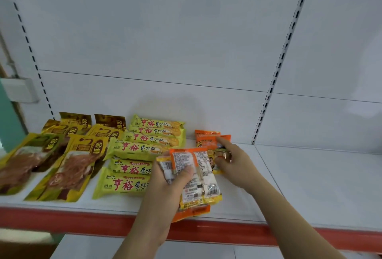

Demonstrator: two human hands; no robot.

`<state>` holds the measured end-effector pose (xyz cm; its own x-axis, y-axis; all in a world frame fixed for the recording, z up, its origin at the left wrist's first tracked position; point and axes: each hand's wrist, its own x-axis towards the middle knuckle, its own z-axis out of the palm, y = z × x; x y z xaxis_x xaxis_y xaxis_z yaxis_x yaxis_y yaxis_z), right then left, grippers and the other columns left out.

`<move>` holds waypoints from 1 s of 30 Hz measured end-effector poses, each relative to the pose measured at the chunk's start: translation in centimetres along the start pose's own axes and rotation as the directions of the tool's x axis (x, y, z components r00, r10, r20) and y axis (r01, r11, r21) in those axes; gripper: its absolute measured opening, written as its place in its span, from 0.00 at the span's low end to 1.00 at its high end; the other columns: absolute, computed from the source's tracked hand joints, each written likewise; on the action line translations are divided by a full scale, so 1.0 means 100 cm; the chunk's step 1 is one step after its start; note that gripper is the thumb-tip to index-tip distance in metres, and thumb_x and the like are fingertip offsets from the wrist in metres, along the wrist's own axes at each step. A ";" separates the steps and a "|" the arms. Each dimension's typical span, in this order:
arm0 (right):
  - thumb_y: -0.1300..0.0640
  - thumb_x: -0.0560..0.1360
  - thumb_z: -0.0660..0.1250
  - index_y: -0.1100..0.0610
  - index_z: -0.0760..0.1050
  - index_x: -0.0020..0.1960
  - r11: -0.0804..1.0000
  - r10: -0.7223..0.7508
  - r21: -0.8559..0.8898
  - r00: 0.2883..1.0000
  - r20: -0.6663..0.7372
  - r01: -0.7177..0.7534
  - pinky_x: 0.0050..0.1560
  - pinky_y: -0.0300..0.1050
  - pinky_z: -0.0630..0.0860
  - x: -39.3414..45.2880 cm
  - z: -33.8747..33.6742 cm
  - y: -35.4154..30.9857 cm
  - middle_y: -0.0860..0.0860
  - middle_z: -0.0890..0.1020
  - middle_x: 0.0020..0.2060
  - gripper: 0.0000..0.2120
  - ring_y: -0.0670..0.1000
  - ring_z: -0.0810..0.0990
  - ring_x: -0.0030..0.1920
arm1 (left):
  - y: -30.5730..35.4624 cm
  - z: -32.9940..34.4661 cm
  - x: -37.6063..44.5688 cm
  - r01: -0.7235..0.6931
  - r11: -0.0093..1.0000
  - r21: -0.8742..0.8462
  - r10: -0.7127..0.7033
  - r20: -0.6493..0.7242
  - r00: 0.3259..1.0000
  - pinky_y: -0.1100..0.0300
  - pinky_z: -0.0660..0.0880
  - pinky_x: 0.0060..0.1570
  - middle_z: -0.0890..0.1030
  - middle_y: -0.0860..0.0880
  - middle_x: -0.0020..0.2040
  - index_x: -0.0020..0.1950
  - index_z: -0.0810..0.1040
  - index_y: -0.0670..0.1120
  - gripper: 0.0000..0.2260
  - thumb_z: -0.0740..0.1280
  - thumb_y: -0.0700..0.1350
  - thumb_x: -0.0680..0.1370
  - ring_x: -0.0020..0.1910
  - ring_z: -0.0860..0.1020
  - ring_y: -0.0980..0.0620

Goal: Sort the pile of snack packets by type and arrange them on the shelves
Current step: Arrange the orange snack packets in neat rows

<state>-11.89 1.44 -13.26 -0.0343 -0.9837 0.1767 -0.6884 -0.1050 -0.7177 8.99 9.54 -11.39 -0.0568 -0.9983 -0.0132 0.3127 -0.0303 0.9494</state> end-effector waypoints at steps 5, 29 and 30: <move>0.51 0.82 0.59 0.45 0.55 0.80 0.910 0.024 -0.414 0.998 0.056 0.002 0.72 0.55 0.63 0.028 0.011 0.022 0.58 0.64 0.73 0.28 0.61 0.61 0.73 | 0.005 0.007 -0.005 0.016 1.000 0.024 -0.016 -0.010 1.000 0.43 0.84 0.51 0.88 0.52 0.51 0.62 0.76 0.53 0.13 0.72 0.43 0.80 0.49 0.87 0.48; 0.45 0.84 0.54 0.53 0.64 0.76 0.984 -0.040 -0.178 0.995 -0.086 0.024 0.66 0.50 0.69 0.013 0.000 -0.007 0.54 0.67 0.74 0.23 0.56 0.67 0.73 | 0.001 0.022 0.005 -0.001 1.000 0.004 0.001 -0.028 1.000 0.52 0.84 0.42 0.88 0.54 0.51 0.63 0.75 0.53 0.13 0.71 0.43 0.80 0.47 0.88 0.50; 0.46 0.84 0.55 0.54 0.72 0.71 0.997 -0.024 -0.072 0.986 -0.166 0.012 0.60 0.47 0.71 0.003 -0.007 -0.015 0.54 0.74 0.69 0.20 0.54 0.73 0.67 | 0.000 0.022 0.006 -0.022 1.000 0.012 0.022 -0.022 1.000 0.55 0.84 0.41 0.88 0.55 0.51 0.63 0.75 0.53 0.13 0.72 0.43 0.80 0.47 0.87 0.52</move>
<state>-11.36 1.39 -11.63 -0.1379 -0.9429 0.3032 -0.7393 -0.1057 -0.6650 6.87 9.01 -10.73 -0.0290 -0.9996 0.0011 0.3023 -0.0077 0.9532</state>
